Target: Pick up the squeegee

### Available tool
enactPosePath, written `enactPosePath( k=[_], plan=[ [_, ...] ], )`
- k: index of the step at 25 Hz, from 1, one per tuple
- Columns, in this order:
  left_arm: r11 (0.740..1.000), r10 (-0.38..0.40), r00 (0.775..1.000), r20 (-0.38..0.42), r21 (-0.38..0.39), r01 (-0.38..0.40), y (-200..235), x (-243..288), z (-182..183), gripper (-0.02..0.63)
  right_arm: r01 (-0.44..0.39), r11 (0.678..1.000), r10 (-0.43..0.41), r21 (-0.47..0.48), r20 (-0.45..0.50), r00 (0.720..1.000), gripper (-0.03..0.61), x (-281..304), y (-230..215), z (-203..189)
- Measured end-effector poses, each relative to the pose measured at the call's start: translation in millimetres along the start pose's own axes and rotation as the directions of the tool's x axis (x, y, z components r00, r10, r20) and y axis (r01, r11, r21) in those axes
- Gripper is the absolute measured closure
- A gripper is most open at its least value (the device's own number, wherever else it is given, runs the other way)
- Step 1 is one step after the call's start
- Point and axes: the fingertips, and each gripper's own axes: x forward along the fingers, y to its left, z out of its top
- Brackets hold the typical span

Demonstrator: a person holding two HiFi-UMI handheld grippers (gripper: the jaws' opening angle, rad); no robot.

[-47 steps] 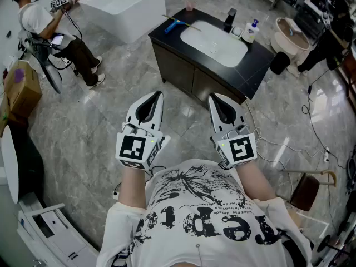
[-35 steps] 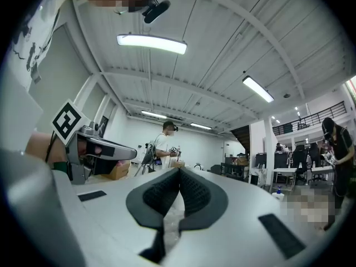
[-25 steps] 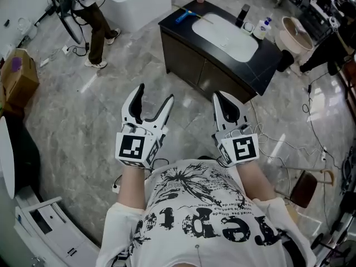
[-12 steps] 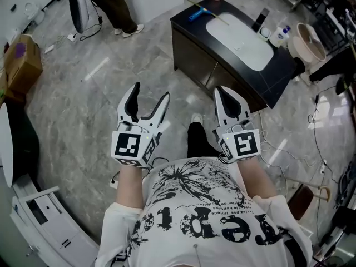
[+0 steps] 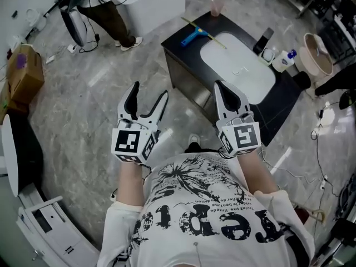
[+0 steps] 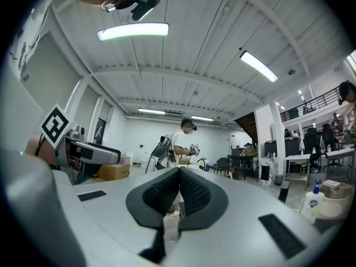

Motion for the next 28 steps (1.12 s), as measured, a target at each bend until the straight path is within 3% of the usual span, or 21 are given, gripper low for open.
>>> enactPosePath(
  k=[6,16,22,28],
  plan=[
    [1.000,-0.023,0.999,-0.030,-0.001,0.023,1.4,112.7,-1.4,0.275,0.009,1.000,-0.009,0.008,-0.013,1.000,0.565,61.2,-82.9,-12.8],
    [0.990,-0.143,0.979,-0.143,0.002,0.144,12.5,261.5,-29.9,0.275,0.104,0.994,-0.100,0.046,-0.065,0.993,0.565,135.1,-171.9,-48.5],
    [0.966,-0.254,0.941,-0.226,-0.012,0.257,39.3,365.1,-52.0,0.275,0.207,0.976,-0.201,0.061,-0.085,0.976,0.563,192.5,-221.6,-65.3],
    [0.922,-0.372,0.852,-0.368,-0.043,0.385,55.9,455.7,-103.2,0.275,0.339,0.940,-0.331,0.034,-0.142,0.933,0.565,238.5,-258.0,-91.0]
  ],
)
